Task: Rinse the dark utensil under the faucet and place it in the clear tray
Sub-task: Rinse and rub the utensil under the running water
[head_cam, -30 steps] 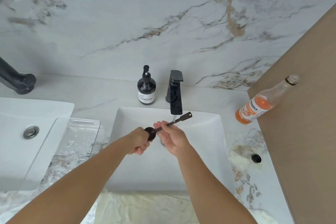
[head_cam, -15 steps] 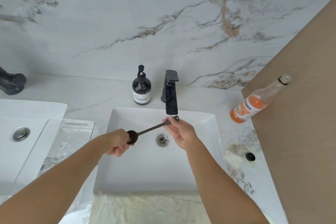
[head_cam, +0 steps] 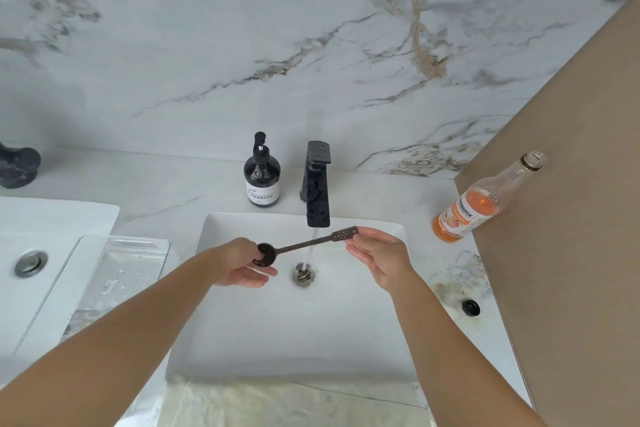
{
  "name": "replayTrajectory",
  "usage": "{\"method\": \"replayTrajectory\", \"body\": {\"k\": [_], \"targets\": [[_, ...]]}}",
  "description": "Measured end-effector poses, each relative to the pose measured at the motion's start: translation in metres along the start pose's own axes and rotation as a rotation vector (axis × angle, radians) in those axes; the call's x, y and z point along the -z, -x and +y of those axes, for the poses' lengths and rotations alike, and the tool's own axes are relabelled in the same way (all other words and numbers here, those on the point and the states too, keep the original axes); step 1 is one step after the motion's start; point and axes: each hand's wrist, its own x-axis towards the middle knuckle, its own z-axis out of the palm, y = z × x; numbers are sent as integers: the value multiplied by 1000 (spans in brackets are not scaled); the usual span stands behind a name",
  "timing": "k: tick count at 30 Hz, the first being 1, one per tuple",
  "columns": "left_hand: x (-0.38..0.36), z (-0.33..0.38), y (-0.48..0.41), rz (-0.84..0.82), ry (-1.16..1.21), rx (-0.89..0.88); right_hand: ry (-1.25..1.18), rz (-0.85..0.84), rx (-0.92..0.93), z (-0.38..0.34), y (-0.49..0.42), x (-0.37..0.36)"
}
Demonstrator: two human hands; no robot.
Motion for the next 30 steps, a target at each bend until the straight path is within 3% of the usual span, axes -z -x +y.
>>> {"method": "replayTrajectory", "body": {"k": [5, 12, 16, 21, 24, 27, 30], "targets": [[-25, 6, -7, -96, 400, -24, -22, 65, 25, -10, 2, 28], [-72, 20, -19, -189, 632, -68, -93, 107, 18, -24, 8, 80], [-90, 30, -23, -187, 591, -55, -50, 88, -54, -28, 10, 100], [-98, 28, -31, -144, 570, -76, 446, -280, -380, -13, 31, 92], [-109, 24, -35, -121, 800, -82, 672, -497, -493, 8, 50, 69], [-119, 22, -37, -191, 1085, -92, 791, -440, -516, 39, 69, 40], [-121, 22, -41, -174, 1078, -68, 979, -249, -335, 60, 85, 18]]}}
